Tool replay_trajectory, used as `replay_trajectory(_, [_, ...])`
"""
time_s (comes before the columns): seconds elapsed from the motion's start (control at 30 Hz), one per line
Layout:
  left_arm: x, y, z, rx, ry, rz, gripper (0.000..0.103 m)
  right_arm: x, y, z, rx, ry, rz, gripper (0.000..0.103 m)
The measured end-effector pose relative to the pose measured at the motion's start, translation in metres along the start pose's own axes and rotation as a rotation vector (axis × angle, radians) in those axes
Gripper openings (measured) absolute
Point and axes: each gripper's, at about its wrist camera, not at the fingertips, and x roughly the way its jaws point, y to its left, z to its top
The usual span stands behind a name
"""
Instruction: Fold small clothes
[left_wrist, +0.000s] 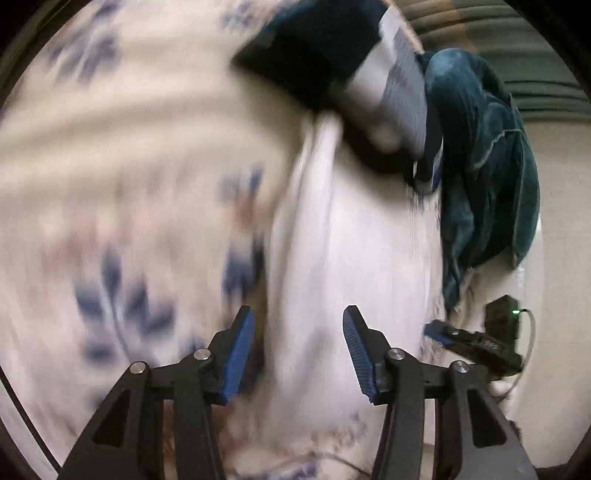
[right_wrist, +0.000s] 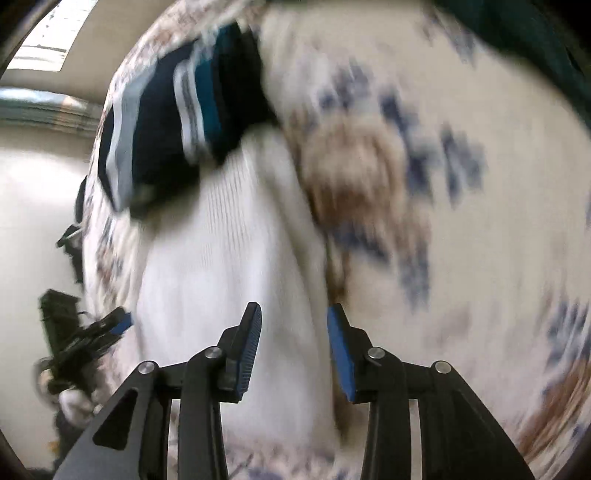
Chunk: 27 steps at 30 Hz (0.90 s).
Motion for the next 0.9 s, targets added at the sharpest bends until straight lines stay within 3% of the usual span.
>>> replay_trajectory(0.07, [-0.001,0.008,-0.020,-0.016,0.003,-0.008,0.047,0.010,-0.014,-0.027,0.041,0.063,0.025,0.049])
replay_trajectory(0.13, [0.009,0.001,-0.027,-0.020,-0.020,-0.013,0.045,0.025,-0.027,-0.045,0.084,0.104,0.060,0.051])
replay_trajectory(0.23, [0.009,-0.010,-0.027,0.041,-0.078,0.044,0.012,0.038,-0.036,-0.065,0.138,0.076,0.173,0.050])
replay_trajectory(0.27, [0.009,-0.011,-0.025,0.061,-0.099,0.091,0.006,0.038,-0.036,-0.067,0.143,0.052,0.184,0.037])
replay_trajectory(0.3, [0.006,-0.002,-0.029,0.070,-0.110,0.126,0.006,0.038,-0.034,-0.069,0.140,0.025,0.160,0.021])
replay_trajectory(0.37, [0.007,0.019,-0.024,0.032,-0.096,0.162,0.007,0.038,-0.028,-0.069,0.098,0.006,0.058,0.010])
replay_trajectory(0.43, [0.004,0.035,-0.018,-0.056,-0.075,0.114,0.007,0.039,-0.021,-0.066,0.065,0.030,-0.019,0.005])
replay_trajectory(0.47, [-0.003,0.036,-0.018,-0.074,-0.088,0.064,0.010,0.039,-0.020,-0.064,0.047,0.041,-0.005,0.005])
replay_trajectory(0.5, [-0.009,0.034,-0.018,-0.071,-0.106,0.024,0.015,0.037,-0.018,-0.060,0.031,0.051,0.020,0.006])
replay_trajectory(0.53, [-0.017,0.032,-0.017,-0.065,-0.123,-0.032,0.037,0.034,-0.018,-0.056,0.021,0.063,0.040,0.007])
replay_trajectory(0.57, [-0.020,0.032,-0.016,-0.062,-0.131,-0.067,0.069,0.031,-0.020,-0.052,0.020,0.075,0.050,0.018])
replay_trajectory(0.6, [-0.020,0.032,-0.015,-0.064,-0.138,-0.103,0.076,0.028,-0.024,-0.049,0.027,0.082,0.069,0.041])
replay_trajectory(0.63, [-0.019,0.033,-0.012,-0.070,-0.139,-0.137,0.076,0.024,-0.029,-0.046,0.038,0.071,0.095,0.057])
replay_trajectory(0.67, [-0.011,0.035,-0.007,-0.086,-0.126,-0.170,0.076,0.021,-0.033,-0.042,0.048,0.062,0.124,0.082])
replay_trajectory(0.7, [-0.002,0.037,-0.002,-0.100,-0.107,-0.187,0.076,0.024,-0.039,-0.037,0.062,0.067,0.169,0.093])
replay_trajectory(0.8, [0.018,0.043,0.013,-0.174,-0.083,-0.282,0.076,0.052,-0.050,-0.026,0.099,0.136,0.261,0.093])
replay_trajectory(0.9, [0.007,0.042,0.018,-0.196,-0.155,-0.390,0.076,0.084,-0.054,-0.019,0.097,0.193,0.307,0.097])
